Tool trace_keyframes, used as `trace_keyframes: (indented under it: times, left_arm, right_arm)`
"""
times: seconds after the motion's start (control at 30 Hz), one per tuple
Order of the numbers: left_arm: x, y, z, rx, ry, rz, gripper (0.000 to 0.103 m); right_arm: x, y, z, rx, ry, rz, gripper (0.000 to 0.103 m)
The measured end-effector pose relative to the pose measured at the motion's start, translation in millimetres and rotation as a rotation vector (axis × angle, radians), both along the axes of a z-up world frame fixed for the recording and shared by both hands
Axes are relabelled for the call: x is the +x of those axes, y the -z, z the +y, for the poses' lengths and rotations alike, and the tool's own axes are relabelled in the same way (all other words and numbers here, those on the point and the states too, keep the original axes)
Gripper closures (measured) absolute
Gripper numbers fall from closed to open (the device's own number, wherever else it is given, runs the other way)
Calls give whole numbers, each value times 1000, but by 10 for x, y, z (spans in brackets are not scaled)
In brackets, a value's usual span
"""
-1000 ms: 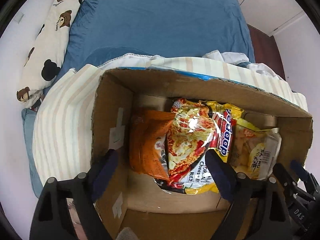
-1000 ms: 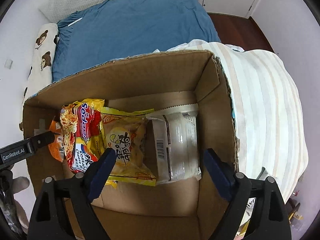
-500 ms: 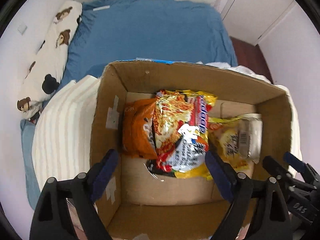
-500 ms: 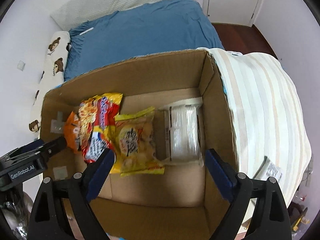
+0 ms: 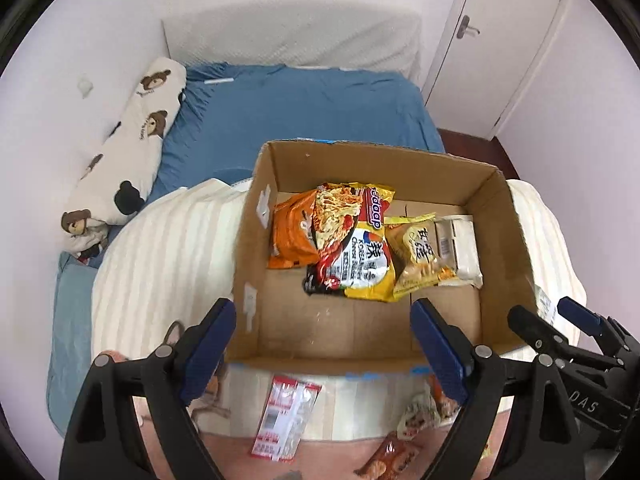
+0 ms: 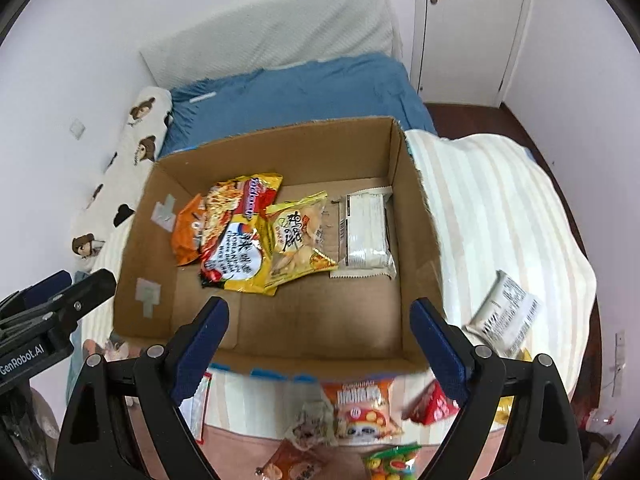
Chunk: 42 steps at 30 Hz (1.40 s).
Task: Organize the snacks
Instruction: 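Grasp the brown packet with the left gripper while the right grasps the green candy bag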
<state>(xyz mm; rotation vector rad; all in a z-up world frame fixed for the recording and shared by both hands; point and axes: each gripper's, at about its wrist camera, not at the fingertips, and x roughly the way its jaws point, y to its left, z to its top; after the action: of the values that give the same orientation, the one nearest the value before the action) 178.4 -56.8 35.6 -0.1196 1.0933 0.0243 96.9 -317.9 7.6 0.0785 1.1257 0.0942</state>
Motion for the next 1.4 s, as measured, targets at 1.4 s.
trace_keyframes:
  times: [1.4]
  left_arm:
    - [-1138, 2353, -1401, 98, 332, 492, 14]
  right_arm:
    - [-1585, 1933, -1196, 73, 209, 404, 9]
